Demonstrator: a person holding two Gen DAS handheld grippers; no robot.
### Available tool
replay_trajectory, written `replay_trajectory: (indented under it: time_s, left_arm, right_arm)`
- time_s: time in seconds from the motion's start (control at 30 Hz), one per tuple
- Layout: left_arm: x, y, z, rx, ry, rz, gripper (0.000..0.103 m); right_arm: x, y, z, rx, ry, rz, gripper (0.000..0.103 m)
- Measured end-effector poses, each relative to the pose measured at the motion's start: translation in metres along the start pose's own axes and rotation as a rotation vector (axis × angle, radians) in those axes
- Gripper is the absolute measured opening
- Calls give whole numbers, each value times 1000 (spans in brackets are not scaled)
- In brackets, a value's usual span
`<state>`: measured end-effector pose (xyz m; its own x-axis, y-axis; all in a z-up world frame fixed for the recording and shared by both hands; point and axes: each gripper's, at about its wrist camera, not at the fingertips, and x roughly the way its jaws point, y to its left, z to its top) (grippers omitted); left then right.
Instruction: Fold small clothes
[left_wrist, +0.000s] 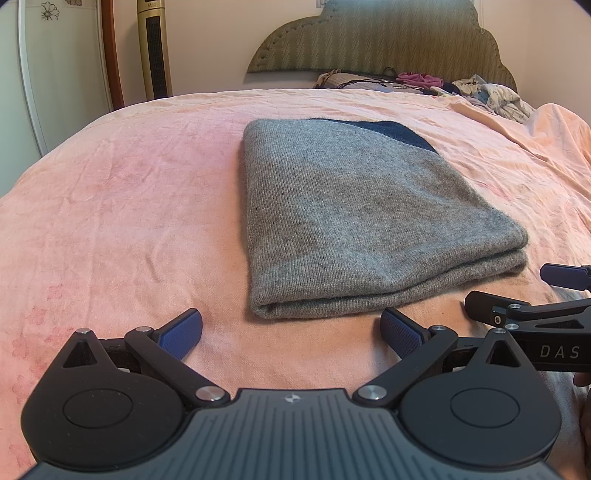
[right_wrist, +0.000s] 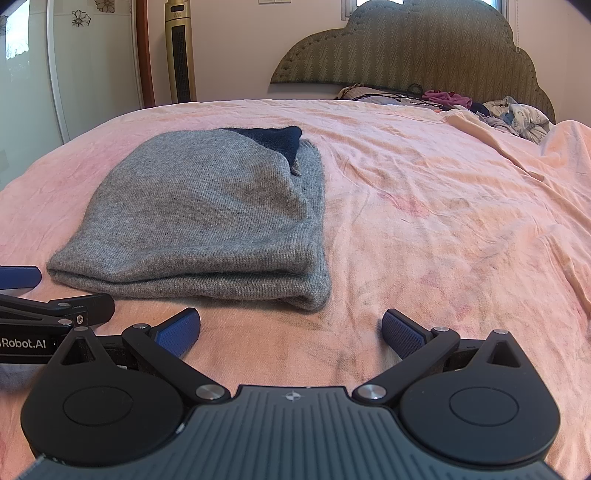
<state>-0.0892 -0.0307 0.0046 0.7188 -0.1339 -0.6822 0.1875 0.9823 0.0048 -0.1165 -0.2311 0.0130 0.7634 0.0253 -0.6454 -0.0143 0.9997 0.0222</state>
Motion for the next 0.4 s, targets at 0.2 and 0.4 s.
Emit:
replay_trajectory:
  time_s: [0.2, 0.4]
  left_arm:
    - [-2, 1, -2, 3, -9, 0, 103]
    - [-15, 7, -2, 26, -6, -27, 103]
  right_arm:
    - [0, 0, 0, 0, 0, 0, 103]
    - [-2, -1, 0, 4, -2, 7, 103]
